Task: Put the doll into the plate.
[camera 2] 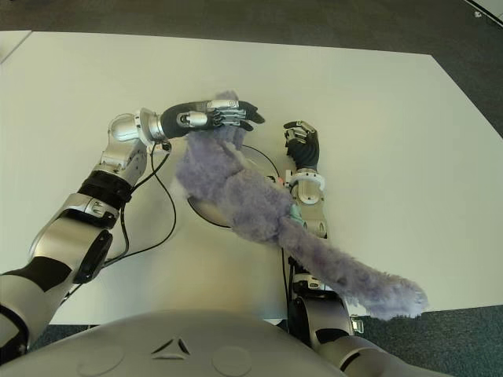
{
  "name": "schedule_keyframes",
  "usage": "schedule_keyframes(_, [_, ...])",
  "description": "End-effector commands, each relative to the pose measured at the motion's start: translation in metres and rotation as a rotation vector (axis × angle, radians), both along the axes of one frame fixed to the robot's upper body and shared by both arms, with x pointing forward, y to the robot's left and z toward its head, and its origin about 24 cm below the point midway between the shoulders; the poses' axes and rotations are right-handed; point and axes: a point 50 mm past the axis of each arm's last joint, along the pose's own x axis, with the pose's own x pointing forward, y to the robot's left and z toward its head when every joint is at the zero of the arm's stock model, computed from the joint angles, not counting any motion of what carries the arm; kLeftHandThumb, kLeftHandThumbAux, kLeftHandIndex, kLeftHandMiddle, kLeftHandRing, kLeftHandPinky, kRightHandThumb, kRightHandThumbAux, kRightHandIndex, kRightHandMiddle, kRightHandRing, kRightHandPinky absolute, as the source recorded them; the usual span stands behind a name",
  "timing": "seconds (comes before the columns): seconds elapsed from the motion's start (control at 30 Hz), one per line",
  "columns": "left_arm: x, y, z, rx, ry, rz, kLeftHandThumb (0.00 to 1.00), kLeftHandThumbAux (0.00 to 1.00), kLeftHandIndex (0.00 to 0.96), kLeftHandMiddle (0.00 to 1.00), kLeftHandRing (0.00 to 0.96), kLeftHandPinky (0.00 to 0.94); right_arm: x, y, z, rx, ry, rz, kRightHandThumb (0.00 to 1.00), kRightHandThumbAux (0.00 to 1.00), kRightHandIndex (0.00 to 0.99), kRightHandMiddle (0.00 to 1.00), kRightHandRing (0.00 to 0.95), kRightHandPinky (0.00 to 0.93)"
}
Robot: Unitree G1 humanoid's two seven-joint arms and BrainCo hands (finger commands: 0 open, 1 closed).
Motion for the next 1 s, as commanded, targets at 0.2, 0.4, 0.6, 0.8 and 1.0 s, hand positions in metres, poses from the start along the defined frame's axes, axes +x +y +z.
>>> schedule_keyframes(0.2, [0.0027,0.0088,-0.0094,-0.135,0.272,-0.004,0.28,0.258,0.0,0.0,0.0,0.0,-0.0182,-0.0023,-0.0375,0.01,0.165,-0.011,0.713,0.71,0.443,0.801,0.802,0.768])
schedule_keyframes(0.4, [0.0041,0.0097,-0.0098,-0.165,0.329,-0.037,0.393,0.338,0.0,0.0,0.0,0.0,-0.0185,-0.0031,-0.0386,0.01,0.172,-0.025,0.713,0.71,0.443,0.796,0.796,0.759])
schedule_keyframes(0.6, [0.0043,0.0115,-0.0095,-0.175,0.29,0.043,0.466,0.356,0.0,0.0,0.0,0.0,-0.0185,-0.0033,-0.0392,0.009,0.176,-0.03,0.713,0.71,0.443,0.791,0.791,0.729])
schedule_keyframes(0.8, [0.003,0.0087,-0.0071,-0.23,0.289,0.083,0.6,0.395,0.0,0.0,0.0,0.0,-0.0188,-0.0031,-0.0388,0.009,0.174,-0.03,0.712,0.711,0.442,0.795,0.795,0.734])
schedule_keyframes(1.0, [0.0023,0.0092,-0.0056,-0.307,0.299,0.124,0.745,0.43,0.0,0.0,0.0,0.0,-0.0192,-0.0023,-0.038,0.002,0.172,-0.034,0.711,0.711,0.443,0.805,0.804,0.772])
